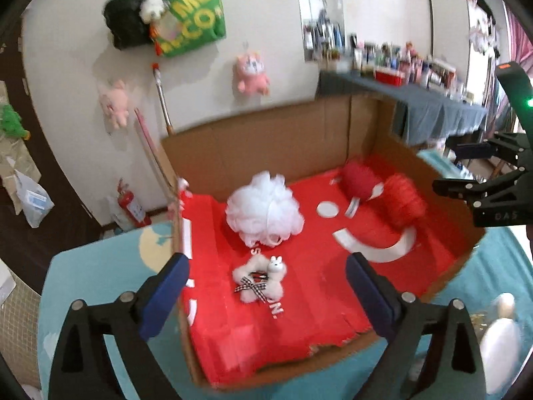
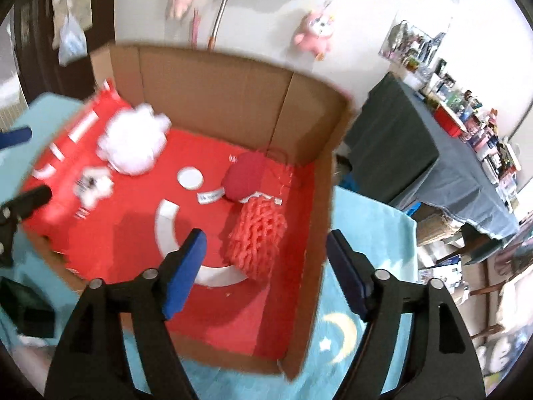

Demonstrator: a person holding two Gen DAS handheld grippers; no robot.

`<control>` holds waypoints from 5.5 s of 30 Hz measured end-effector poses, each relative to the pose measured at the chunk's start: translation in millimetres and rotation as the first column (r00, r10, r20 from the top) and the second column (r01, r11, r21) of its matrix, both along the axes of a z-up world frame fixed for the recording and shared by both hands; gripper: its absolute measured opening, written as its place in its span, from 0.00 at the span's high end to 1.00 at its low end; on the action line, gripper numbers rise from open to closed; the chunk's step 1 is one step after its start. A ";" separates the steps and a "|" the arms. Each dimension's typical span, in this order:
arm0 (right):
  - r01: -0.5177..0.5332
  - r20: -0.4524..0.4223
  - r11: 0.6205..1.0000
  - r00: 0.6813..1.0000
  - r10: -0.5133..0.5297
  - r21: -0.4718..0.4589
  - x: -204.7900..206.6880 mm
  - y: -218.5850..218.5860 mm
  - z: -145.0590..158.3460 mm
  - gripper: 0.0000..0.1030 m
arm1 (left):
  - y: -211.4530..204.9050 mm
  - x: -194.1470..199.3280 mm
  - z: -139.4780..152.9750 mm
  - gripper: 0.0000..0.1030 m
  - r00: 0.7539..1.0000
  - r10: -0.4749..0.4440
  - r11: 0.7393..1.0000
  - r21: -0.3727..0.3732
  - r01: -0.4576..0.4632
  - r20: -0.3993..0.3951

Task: Organize soft objects
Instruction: 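Withdraw both tools from the box, then move both open tools toward the soft items on the table, then grasp the beige round powder puff with the left tool while the right tool grasps the white cotton wad, then lift both held items and carry them over the red-lined box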

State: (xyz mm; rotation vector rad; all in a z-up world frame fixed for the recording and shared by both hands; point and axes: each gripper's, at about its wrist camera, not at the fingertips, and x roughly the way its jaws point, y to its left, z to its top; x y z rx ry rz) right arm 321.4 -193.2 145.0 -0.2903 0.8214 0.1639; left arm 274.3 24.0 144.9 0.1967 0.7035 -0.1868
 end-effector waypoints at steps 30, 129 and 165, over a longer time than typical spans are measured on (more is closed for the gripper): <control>-0.064 0.415 0.945 0.906 -0.079 0.320 -327.1 -33.8 52.1 0.04 | -13.2 -272.2 45.4 0.00 0.938 0.083 0.963 -0.269 0.011 0.336; -0.221 0.133 0.931 0.973 0.190 0.289 -265.0 23.9 -95.7 0.82 | 15.1 -218.1 -65.9 0.81 0.981 -0.194 0.926 -0.330 0.185 0.008; -0.181 0.118 0.932 0.982 0.151 0.313 -247.9 2.0 -93.4 0.81 | -12.0 -202.7 -79.0 0.81 0.965 -0.257 0.905 -0.362 0.223 -0.047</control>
